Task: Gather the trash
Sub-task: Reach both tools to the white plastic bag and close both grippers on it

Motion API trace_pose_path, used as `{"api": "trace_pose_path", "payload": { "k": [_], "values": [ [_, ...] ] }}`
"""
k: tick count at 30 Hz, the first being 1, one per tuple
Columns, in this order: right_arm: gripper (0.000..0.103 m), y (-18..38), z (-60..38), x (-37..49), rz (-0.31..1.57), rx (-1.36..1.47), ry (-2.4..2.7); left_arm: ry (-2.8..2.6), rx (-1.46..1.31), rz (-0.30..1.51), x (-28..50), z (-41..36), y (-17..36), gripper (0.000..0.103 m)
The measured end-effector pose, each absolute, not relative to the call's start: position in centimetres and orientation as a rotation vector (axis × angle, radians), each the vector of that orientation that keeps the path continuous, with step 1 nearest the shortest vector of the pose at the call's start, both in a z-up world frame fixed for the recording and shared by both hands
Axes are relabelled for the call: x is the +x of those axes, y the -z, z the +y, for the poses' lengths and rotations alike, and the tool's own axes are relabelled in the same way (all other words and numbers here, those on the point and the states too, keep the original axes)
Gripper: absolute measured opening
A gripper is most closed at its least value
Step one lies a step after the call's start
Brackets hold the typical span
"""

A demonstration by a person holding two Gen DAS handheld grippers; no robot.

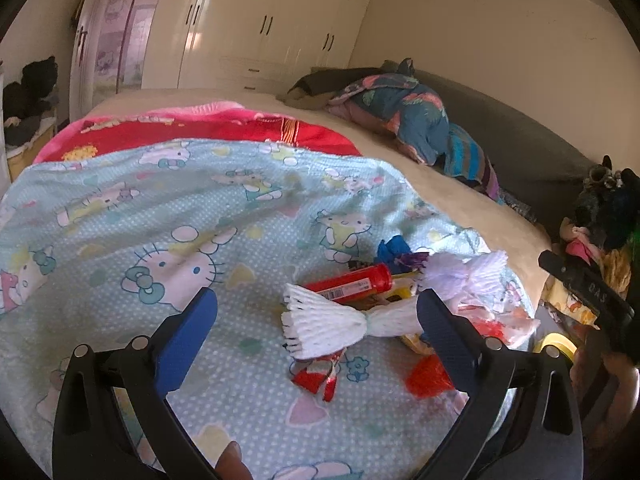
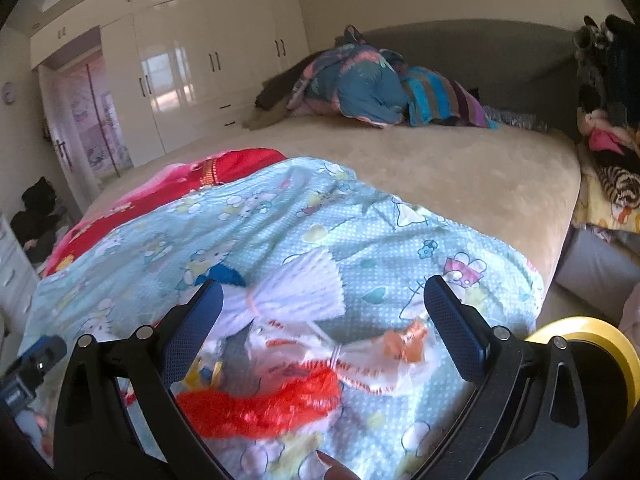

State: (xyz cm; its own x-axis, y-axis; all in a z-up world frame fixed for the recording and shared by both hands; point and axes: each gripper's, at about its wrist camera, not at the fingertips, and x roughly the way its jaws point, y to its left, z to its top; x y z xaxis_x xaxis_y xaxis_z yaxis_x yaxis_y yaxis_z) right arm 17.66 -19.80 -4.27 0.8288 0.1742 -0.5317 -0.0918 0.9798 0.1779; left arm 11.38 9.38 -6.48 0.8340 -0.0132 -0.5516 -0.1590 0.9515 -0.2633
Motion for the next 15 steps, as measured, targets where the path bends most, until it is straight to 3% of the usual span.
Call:
{"api": "trace_pose_path", "payload": {
  "k": [7, 9, 15],
  "values": [
    [0.093, 5.7, -19.5, 22.5, 0.651, 0.178, -0.138, -0.089, -0.373, 0.631, 13.5, 10.9, 8.5, 0.095],
    [0.093, 6.2, -19.4, 23.5, 0.667, 0.195, -0.148, -0.083, -0.398, 0.641, 14.1, 11.4, 9.0, 0.081],
    [0.086, 7.4, -18.9, 26.2, 0.739, 0.234, -0.199, -0.071, -0.472, 0.694, 15.2, 12.3, 10.8, 0.071]
  ]
}}
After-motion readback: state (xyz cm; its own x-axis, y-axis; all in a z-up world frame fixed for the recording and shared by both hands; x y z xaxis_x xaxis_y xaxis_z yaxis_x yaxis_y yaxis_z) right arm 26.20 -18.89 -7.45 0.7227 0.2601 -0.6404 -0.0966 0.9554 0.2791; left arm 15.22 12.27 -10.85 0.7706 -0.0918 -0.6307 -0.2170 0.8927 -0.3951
